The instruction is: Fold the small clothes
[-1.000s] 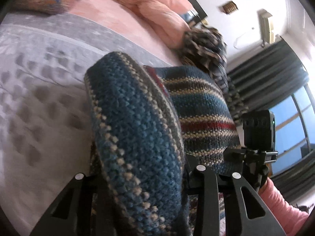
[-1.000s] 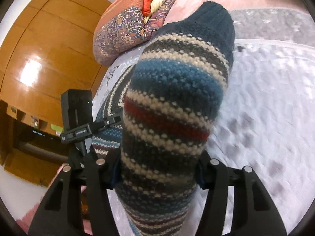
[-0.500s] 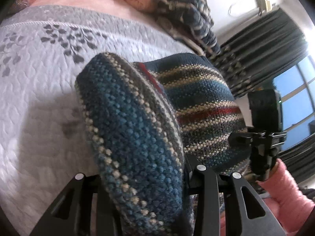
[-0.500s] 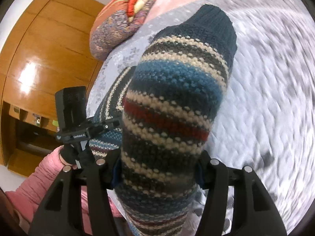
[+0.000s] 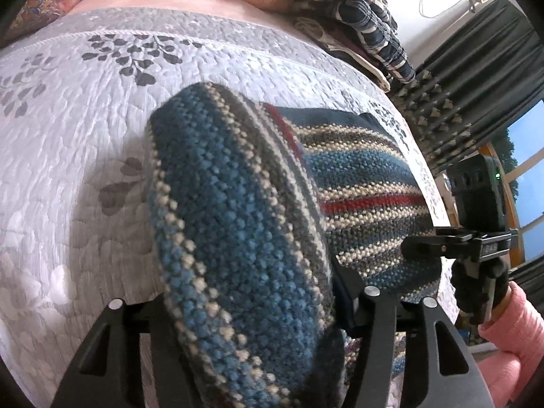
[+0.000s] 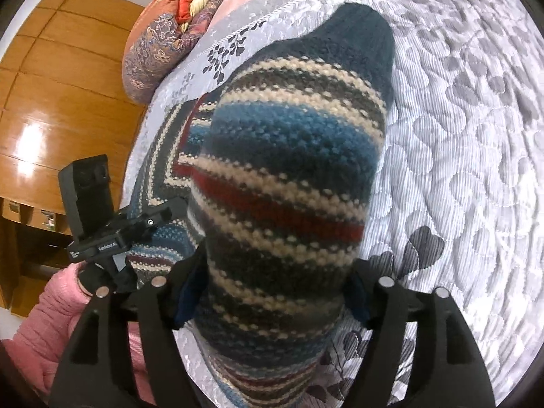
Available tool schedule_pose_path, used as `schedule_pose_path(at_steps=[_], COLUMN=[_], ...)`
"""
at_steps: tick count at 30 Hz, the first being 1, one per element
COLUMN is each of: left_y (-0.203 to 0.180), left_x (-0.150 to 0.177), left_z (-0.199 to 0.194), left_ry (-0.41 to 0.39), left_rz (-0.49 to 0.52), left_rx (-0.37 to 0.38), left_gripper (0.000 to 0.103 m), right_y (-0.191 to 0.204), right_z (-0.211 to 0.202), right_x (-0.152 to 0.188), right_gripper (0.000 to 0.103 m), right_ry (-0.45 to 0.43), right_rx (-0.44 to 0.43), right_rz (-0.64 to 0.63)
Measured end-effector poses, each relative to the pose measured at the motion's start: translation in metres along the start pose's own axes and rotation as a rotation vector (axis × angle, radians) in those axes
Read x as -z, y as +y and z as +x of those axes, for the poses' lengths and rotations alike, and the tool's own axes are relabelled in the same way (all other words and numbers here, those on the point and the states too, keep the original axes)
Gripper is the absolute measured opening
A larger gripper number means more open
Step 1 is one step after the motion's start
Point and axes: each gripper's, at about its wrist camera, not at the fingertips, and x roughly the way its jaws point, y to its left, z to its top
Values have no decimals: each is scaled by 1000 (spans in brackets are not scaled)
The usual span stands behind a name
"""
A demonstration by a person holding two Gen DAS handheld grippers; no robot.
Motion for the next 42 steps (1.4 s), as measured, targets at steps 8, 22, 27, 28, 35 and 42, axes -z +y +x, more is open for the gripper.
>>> schedule_pose_path(at_steps=[8,22,27,28,35,42], left_y=[3,-1,-1,0,6,14], left_x=[7,49,57,57,60,65], left_z=[-12,-43,-40,-41,-40,-35], left_ry=[9,-13,-4,-4,-3,13], left_rz=[-38,-20,-13,-14,-16,-25], left_rx=[-30,-131,-153,-154,-150,-142], left_gripper=[66,73,77,78,81,87], right_y=[13,14,19,18,17,30], right_z=[-3,21,20,18,10,9], right_x=[2,62,57,57,59,71], right_gripper=[76,78,44,38,31,32], right_ry=[-1,136,130,127,129,137], right_rx=[53,96,60,56,87,113], right_rz=[34,29,28,27,-16,-13])
